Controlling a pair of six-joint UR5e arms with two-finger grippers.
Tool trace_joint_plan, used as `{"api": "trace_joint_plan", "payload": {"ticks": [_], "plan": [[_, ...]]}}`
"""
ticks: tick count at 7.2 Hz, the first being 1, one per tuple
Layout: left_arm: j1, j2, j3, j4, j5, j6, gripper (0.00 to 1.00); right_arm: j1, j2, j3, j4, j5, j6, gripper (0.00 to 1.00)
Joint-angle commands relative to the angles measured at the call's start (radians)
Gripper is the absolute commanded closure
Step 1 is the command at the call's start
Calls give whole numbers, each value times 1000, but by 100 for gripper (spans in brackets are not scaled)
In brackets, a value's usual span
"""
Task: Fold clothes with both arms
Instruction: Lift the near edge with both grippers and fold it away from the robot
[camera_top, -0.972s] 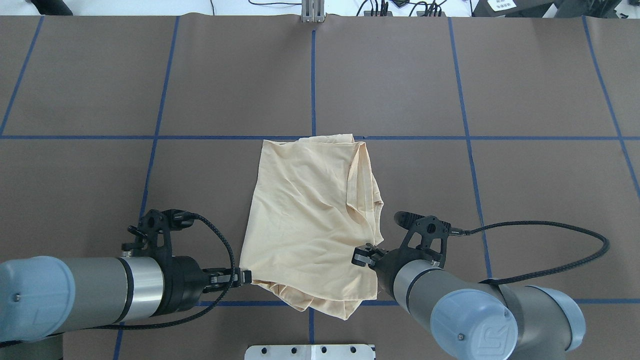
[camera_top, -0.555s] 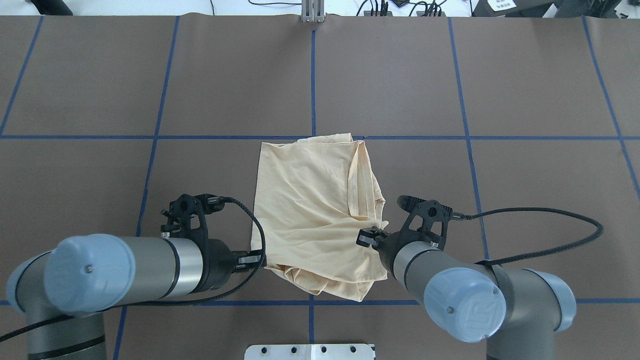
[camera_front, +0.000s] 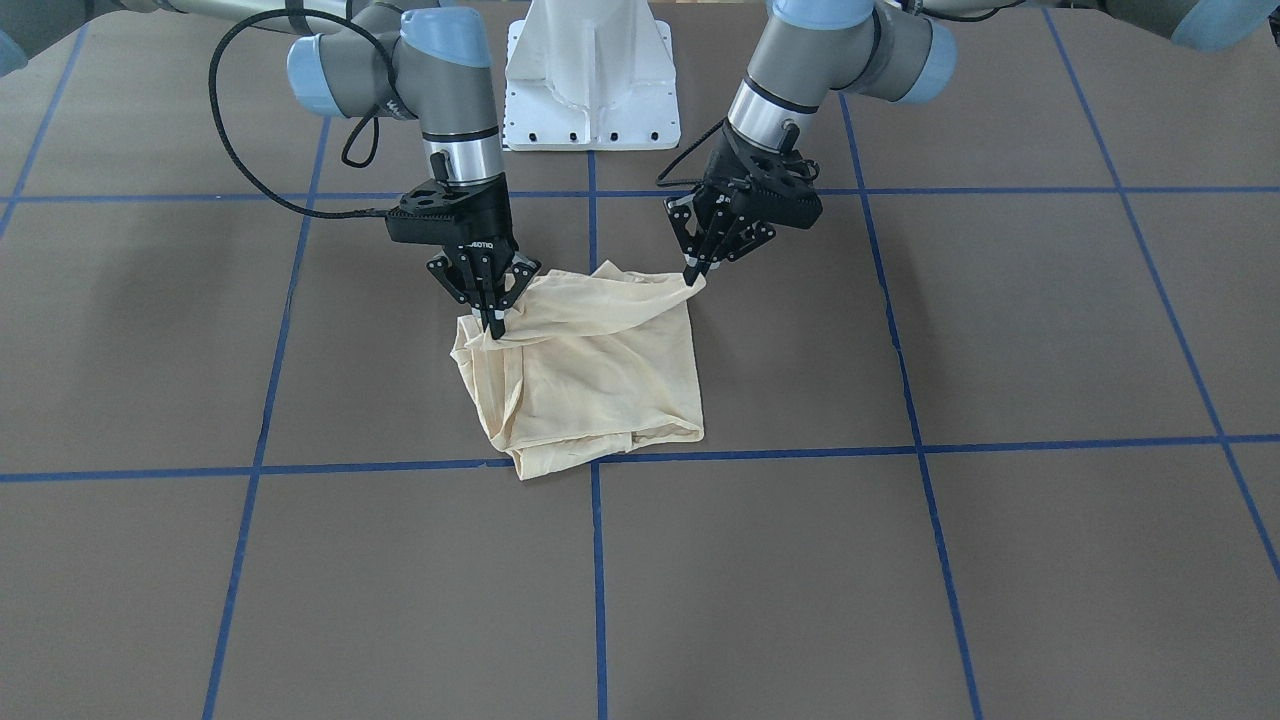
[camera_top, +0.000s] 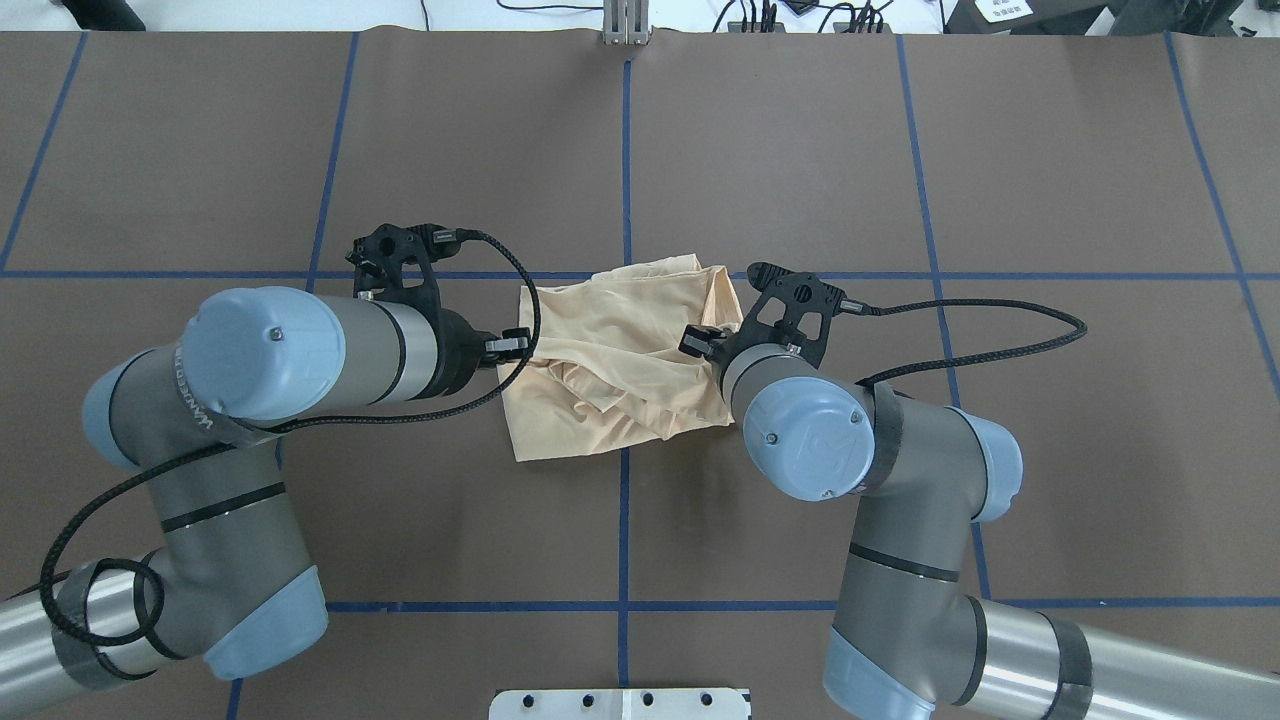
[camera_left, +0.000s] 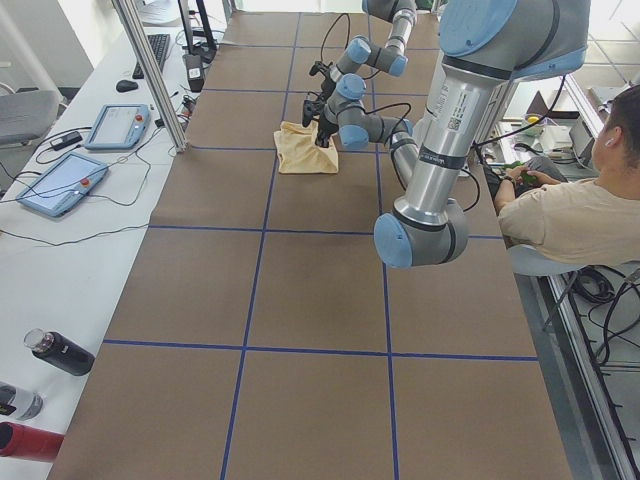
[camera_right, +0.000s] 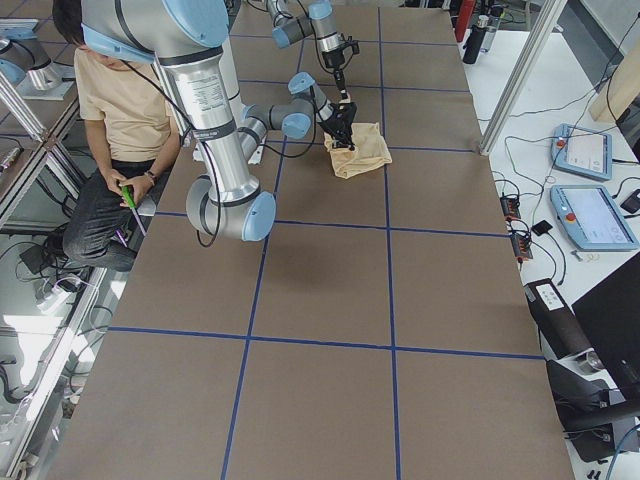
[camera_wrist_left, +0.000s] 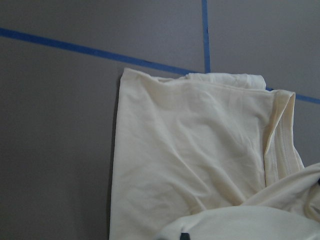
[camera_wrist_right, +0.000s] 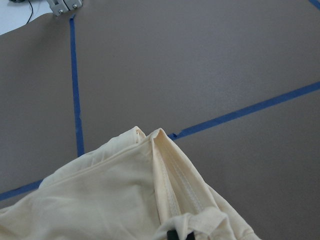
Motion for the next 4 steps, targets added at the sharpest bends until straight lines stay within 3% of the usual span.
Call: {"api": "trace_joint_plan", "payload": {"ticks": [1, 4], "plan": [[-52, -75, 131, -6, 2, 35, 100, 40, 70, -93, 1, 2, -24, 100], [-67, -154, 287, -21, 47, 39, 100, 95, 189, -283, 4, 8, -47, 100]]}}
